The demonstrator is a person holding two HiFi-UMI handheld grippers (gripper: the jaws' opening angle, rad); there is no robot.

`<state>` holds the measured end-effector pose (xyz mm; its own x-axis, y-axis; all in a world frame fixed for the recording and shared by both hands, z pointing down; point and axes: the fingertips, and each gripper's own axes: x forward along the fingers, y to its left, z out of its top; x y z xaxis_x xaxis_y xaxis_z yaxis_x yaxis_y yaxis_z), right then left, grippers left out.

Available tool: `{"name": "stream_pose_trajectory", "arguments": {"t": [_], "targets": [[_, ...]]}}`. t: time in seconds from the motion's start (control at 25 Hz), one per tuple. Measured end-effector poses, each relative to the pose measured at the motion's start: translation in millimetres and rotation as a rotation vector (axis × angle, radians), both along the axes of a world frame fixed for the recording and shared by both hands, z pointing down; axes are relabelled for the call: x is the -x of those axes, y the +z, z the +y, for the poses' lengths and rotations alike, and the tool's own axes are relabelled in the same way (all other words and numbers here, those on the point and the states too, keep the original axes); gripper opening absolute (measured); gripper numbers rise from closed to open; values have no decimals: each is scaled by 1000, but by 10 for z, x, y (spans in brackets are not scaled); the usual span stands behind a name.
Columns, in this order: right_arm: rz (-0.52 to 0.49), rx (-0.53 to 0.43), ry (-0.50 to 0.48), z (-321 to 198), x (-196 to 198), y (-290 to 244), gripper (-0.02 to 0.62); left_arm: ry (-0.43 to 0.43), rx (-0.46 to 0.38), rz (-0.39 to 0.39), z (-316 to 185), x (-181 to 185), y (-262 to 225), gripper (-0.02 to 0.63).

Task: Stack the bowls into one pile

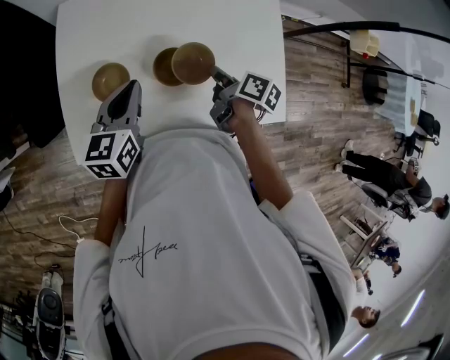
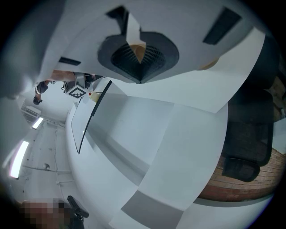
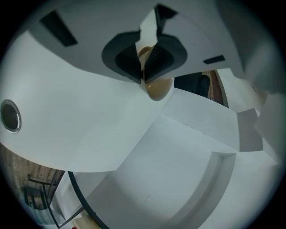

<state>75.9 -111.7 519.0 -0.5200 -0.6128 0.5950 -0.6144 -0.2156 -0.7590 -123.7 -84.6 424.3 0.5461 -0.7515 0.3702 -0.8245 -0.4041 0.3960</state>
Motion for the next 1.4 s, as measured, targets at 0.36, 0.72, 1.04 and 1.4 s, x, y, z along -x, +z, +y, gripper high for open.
{"name": "stream_pose_trajectory", "arguments": {"t": [0.36,0.72,1.04,1.4], "targets": [[-4,8,-38,-5,181,42,29,-9,4,0,13,37,-4,3],[4,31,-72,4,338,153,29,-19,10,4,16,76,14,3],[10,50,-88,-35,386,249,29,-25,18,9,-25,64,34,3],[25,65,-115,-33,421,313,29,-32,28,18,-36,30,46,3]]}}
